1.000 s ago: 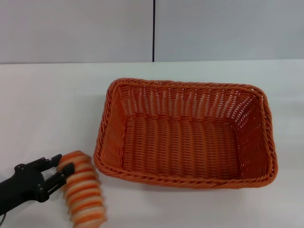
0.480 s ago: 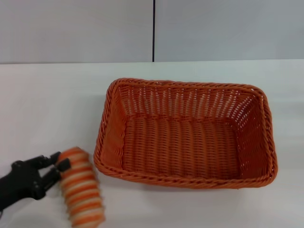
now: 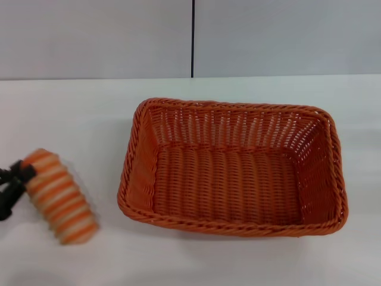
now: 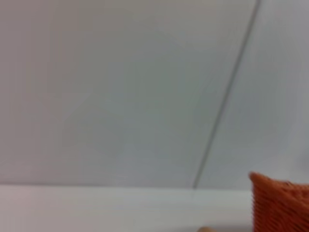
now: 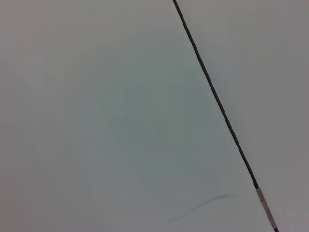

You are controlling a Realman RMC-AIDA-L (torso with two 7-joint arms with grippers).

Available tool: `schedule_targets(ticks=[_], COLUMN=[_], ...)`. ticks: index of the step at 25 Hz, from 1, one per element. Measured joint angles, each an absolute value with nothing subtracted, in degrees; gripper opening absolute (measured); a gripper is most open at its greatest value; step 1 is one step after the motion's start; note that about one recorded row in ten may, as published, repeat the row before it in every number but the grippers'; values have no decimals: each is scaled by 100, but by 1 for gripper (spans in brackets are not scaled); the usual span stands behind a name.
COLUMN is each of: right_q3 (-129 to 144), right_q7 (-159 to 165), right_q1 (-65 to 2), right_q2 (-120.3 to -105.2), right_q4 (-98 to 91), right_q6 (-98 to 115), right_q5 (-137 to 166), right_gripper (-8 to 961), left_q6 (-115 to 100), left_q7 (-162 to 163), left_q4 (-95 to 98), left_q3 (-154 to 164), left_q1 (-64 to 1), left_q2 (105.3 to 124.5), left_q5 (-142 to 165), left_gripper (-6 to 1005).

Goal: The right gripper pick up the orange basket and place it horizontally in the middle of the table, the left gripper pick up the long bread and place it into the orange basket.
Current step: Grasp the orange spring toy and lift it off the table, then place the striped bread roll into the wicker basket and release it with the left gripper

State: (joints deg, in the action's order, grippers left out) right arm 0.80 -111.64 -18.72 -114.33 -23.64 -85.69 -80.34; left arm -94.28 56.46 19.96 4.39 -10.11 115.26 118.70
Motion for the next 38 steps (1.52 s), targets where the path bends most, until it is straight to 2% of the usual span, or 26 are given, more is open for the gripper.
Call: schedule_targets(ticks=[7, 13, 25, 32, 38], right_q3=[79, 79, 77, 62, 61], right_q7=[-11167, -11170, -11309, -11332, -11331], right_q1=[-1909, -1994, -2156, -2183, -2185], right_q2=[-11460, -11504, -11531, -11571, -11604], right_q4=[-2364, -2364, -1930, -1674, -1670], right_q6=[-8584, -8596, -8597, -8422, -8311], right_q5=[-8039, -8050, -8376, -8765, -8787], right_gripper=[519, 519, 519, 519, 519], left_q6=[-9719, -10235, -10188, -9964, -9924], left_q7=[5662, 5666, 5087, 4079, 4073], left_q4=[1861, 1624, -9, -406, -434], left_q3=[-994, -1419, 4, 545, 539], left_q1=[-1126, -1550, -2808, -2875, -2743], left_q2=[11595, 11750, 11852, 11872, 11856], left_q5=[11787, 11296, 11299, 11305, 11296], left_gripper=[183, 135, 105, 92, 277])
